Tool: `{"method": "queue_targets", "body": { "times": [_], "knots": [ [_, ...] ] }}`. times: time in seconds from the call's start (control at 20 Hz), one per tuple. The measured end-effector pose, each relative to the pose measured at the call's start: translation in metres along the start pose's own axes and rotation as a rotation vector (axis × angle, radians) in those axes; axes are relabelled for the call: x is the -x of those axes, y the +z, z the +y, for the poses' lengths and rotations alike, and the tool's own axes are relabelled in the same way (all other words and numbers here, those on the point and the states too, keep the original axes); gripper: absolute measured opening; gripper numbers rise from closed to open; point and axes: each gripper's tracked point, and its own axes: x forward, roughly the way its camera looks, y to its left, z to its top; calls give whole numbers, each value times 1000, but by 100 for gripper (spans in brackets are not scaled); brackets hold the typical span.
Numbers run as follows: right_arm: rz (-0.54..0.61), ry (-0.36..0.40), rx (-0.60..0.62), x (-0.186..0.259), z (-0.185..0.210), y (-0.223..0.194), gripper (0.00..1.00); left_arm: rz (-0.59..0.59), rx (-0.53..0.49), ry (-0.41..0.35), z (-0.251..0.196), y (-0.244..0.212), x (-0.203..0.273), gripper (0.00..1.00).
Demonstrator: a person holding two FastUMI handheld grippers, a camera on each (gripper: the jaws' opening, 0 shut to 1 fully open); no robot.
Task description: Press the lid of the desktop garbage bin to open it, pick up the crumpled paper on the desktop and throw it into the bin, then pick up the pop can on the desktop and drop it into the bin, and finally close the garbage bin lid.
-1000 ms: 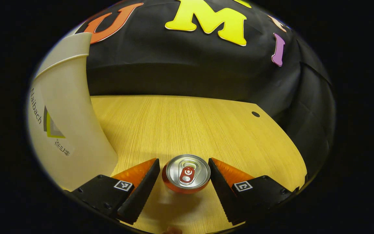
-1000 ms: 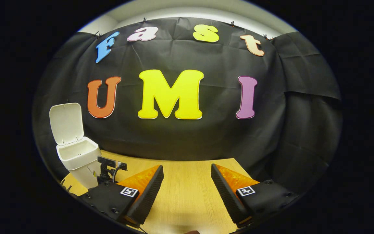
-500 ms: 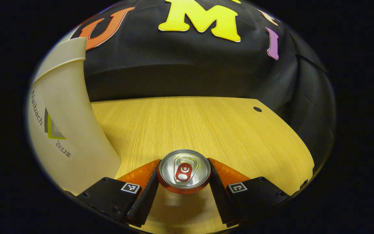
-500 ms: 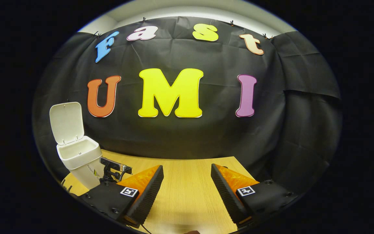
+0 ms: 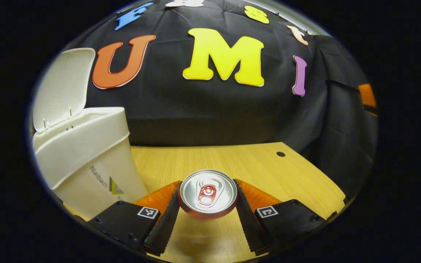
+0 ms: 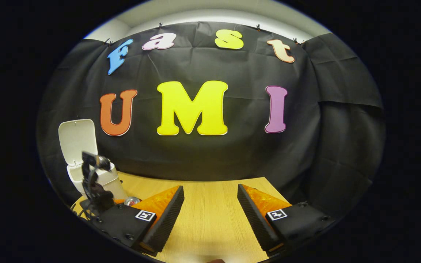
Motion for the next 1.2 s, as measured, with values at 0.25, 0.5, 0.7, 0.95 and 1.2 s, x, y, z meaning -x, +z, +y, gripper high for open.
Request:
{"method": "queue_targets", "body": {
  "times": [0.25,0.5,0.7,0.95,1.2],
  "knots": [
    [-5,32,-4,1,9,1,95,-148,-3,39,26,74,31,81],
    [-9,60,0,-1,17,3,94,-253,-1,144,65,130,63,82],
    [-11,68,-2,-1,19,5,94,-289,-8,245,110,148,78,81],
    [4,69,-20,-1,16,1,95,-281,4,363,159,148,89,81],
    [7,69,-15,-1,17,0,95,-267,17,413,180,142,91,81]
  ]
}}
